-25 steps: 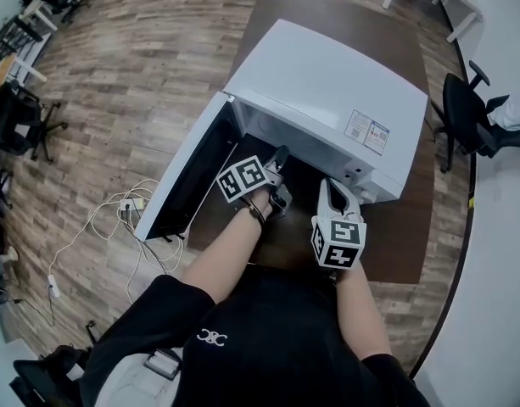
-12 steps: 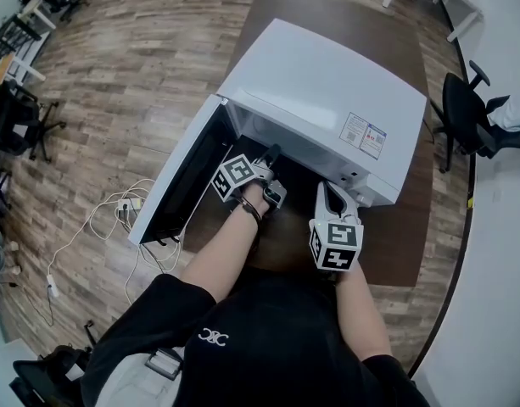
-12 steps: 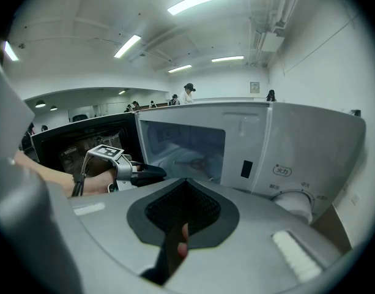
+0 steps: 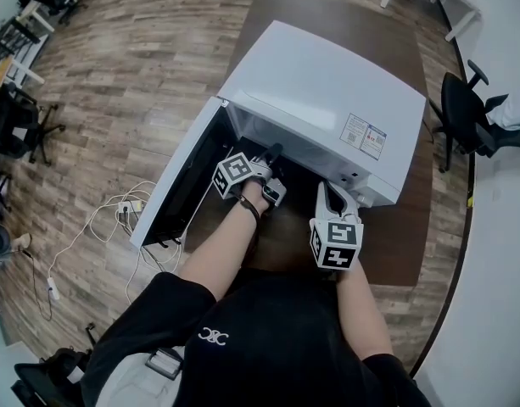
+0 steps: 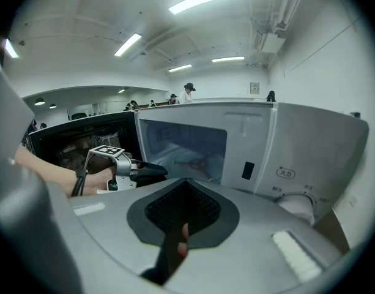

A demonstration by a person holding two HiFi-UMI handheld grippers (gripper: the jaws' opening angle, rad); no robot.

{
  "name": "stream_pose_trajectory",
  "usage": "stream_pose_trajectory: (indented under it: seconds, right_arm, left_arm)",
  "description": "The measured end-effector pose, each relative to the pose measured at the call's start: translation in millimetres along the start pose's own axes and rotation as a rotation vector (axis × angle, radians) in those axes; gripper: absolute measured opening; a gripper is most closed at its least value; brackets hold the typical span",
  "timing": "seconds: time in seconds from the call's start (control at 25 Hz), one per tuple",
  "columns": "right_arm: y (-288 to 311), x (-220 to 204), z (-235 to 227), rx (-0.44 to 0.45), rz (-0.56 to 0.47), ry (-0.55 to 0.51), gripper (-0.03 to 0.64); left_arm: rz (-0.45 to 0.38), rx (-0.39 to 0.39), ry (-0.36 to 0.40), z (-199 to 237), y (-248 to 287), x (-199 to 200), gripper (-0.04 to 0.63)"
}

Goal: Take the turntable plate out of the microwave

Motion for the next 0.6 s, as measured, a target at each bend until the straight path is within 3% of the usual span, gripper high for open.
stream_pose_trajectory:
  seconds: [0.28,0.6]
  right_arm:
    - [-2,3,1,-0.008,-0.009,-0.020,0.008]
    - [-2,3,-9,-0.007,-0.007,0.031,0.009]
  left_arm:
    - [0.001,0.010,-0.006,-3,5,3,0.092]
    - [0.019,0.028,0.020,-7,16,4,0.074]
Point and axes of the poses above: the fingertips, and each gripper's own axes: y forward along the fingers, z to its left, x out of its top, the point moved 3 cm from there along -y, backward along the fingers, and after that the axes turned 1 degree about x, right-handed, at the moved point
